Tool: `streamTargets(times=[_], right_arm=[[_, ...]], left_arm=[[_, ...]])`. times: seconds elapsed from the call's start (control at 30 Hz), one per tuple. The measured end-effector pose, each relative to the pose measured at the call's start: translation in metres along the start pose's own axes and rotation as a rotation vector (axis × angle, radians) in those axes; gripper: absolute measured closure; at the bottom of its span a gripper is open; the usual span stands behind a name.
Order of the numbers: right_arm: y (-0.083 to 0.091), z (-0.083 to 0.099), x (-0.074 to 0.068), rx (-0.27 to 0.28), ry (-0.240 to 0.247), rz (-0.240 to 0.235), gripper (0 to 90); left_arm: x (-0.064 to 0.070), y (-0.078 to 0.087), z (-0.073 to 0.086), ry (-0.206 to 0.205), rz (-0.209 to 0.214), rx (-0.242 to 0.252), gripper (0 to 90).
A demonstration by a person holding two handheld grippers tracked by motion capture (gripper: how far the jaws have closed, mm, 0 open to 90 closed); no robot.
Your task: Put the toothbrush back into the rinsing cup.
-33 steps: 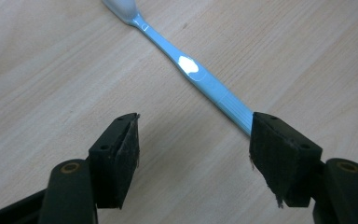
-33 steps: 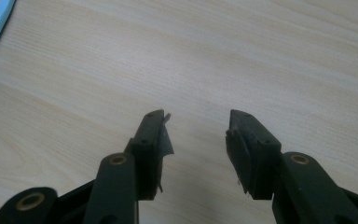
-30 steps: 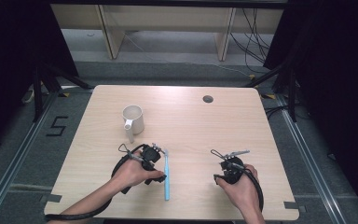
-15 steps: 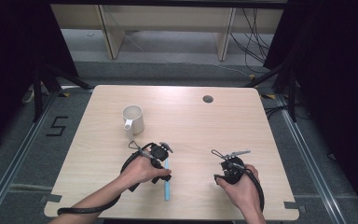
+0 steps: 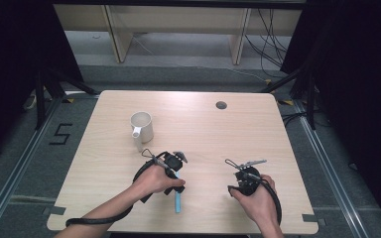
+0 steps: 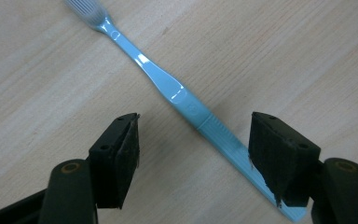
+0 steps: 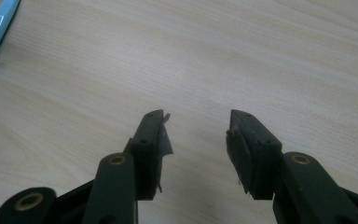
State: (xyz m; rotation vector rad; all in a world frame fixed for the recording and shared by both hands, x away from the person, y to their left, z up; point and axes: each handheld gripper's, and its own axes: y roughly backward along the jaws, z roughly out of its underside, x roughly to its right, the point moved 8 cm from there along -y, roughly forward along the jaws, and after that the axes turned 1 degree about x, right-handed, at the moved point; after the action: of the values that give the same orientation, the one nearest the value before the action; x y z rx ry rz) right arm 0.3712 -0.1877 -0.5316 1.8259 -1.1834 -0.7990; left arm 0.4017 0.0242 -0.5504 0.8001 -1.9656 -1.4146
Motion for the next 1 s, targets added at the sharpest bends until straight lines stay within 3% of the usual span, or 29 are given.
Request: streamTargets(times=[0.1, 0.17, 0.2, 0.37, 0.43, 0.63, 0.87, 1.0], right_arm=[[0.0003, 0.0005, 0.0001, -0.003, 0.008, -0.003, 56.6], [0.0006, 0.0008, -0.0005, -0.007, 0.002, -0.004, 56.6], [0.0008, 0.0009, -0.0007, -0.007, -0.001, -0.005, 56.6], [0.0015, 0.0013, 0.0003, -0.011, -0.002, -0.002, 56.6], [0.001, 0.0013, 0.0004, -0.01, -0.004, 0.0, 56.5], [0.0015, 0.0017, 0.0005, -0.015, -0.001, -0.004, 56.5], [0.001, 0.0019, 0.0001, -0.016, -0.009, -0.006, 56.5], [0.0005, 0.0016, 0.0005, -0.01, -0.002, -0.002, 56.6]], left_arm=[[0.001, -0.001, -0.0001, -0.022, -0.001, -0.015, 33.4], [0.0028, -0.0025, -0.0018, -0.016, -0.008, 0.001, 33.7], [0.0007, -0.0015, -0.0022, -0.049, -0.012, -0.01, 34.4], [0.0031, -0.0029, -0.0026, -0.034, -0.015, -0.008, 36.8], [0.0006, -0.0029, -0.0024, -0.081, -0.014, -0.019, 38.5], [-0.0002, -0.0051, -0.0018, -0.095, -0.015, -0.026, 41.9], [-0.0009, -0.0077, -0.0014, -0.075, -0.015, -0.028, 45.9], [-0.0051, -0.0065, -0.0006, -0.118, -0.026, -0.043, 50.7]])
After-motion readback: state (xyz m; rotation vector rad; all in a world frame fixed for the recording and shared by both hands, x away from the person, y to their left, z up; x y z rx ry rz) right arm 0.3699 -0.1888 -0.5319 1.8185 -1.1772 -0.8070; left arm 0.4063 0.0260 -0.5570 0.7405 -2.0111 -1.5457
